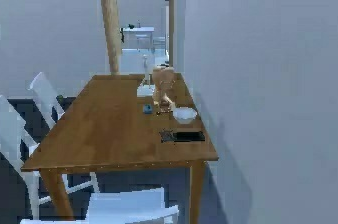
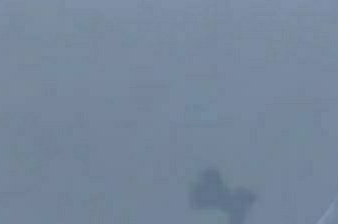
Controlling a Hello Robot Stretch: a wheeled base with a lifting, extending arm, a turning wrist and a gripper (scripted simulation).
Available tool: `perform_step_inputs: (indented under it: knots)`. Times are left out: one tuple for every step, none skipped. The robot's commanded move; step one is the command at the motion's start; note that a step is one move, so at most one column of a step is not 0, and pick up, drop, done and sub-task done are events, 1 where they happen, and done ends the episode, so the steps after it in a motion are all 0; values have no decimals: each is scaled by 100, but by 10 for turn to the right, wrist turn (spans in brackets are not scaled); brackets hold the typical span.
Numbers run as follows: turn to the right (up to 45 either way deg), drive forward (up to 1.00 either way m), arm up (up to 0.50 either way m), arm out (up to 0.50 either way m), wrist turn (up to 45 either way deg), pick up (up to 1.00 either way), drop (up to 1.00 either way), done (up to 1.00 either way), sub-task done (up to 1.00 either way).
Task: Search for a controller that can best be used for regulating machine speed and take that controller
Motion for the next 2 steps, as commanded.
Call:
perform_step_inputs:
  knots:
    - [330, 0, 0, 0, 0, 0, 0, 0, 0]
    - [0, 40, 0, 0, 0, 0, 0, 0, 0]
